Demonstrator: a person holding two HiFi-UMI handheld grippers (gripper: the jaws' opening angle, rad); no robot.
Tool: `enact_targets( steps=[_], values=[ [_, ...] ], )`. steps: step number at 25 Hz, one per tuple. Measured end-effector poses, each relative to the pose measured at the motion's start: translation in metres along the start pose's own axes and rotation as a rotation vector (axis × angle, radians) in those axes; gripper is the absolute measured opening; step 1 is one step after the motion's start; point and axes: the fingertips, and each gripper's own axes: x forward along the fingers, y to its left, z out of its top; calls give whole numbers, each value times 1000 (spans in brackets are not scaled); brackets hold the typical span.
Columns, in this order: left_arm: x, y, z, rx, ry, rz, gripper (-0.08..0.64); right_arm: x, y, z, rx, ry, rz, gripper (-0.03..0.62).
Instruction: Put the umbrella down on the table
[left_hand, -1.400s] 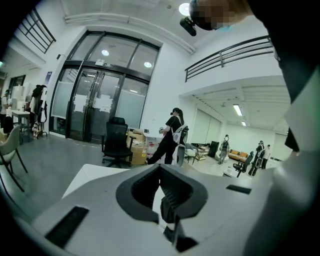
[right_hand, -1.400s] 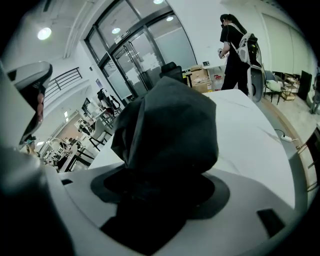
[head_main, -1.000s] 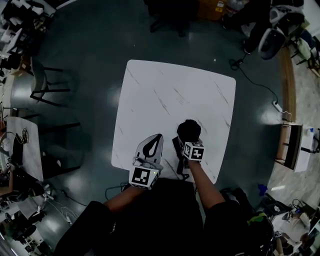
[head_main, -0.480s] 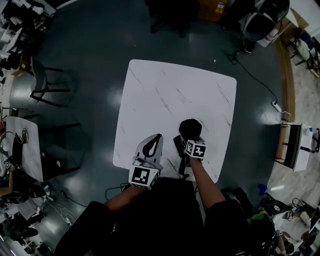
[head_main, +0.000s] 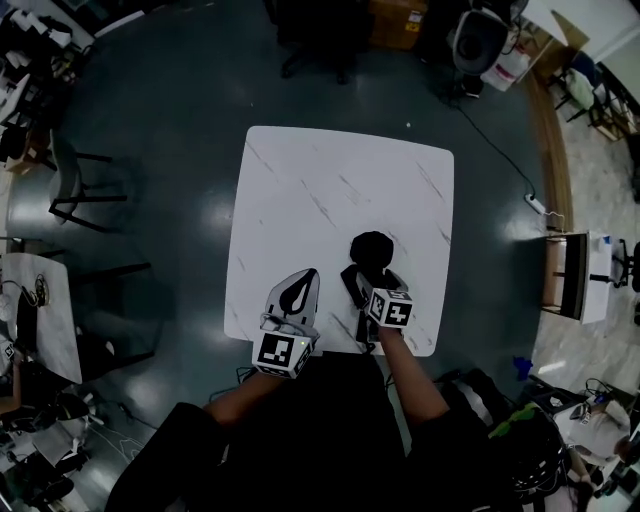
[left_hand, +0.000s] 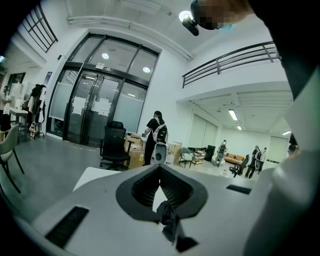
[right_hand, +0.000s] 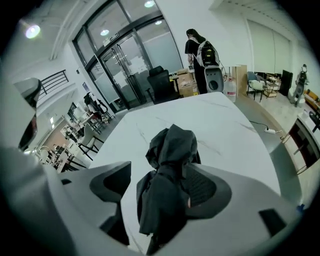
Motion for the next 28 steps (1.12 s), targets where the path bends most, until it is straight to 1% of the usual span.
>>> enact_targets(
  steps=[3,6,11,15,17,18,20,21,22,25,28],
  values=[
    [-12,-5,1,2,-16,-31,8,-21,18,1,23,-48,10,354],
    [-26,-8,3,-3,-29,-50,8,-47,46,6,40,-110,41,354],
    [-51,-8,13,-8,-65,-62,8,-95,99,28,-19,-233,74,345],
    [-77,-5,25,-9,-102,-67,8,-132,143,40,-73,-328,95,276],
    [-89,-3,31,-8,-121,-71,7,-149,164,44,-106,-375,103,223],
    [-95,-2,35,-7,-132,-73,7,-156,173,47,-128,-401,103,189],
    [-105,0,40,-7,-151,-79,8,-170,192,51,-172,-450,100,96],
    [-110,0,42,-7,-157,-85,8,-176,200,52,-190,-468,99,61],
    [-114,0,43,-6,-162,-92,8,-182,209,52,-203,-479,99,39],
    [-126,-2,45,1,-171,-117,8,-197,231,49,-221,-516,98,25],
    [-139,-2,43,9,-171,-139,7,-214,250,45,-242,-581,80,21]
  ],
)
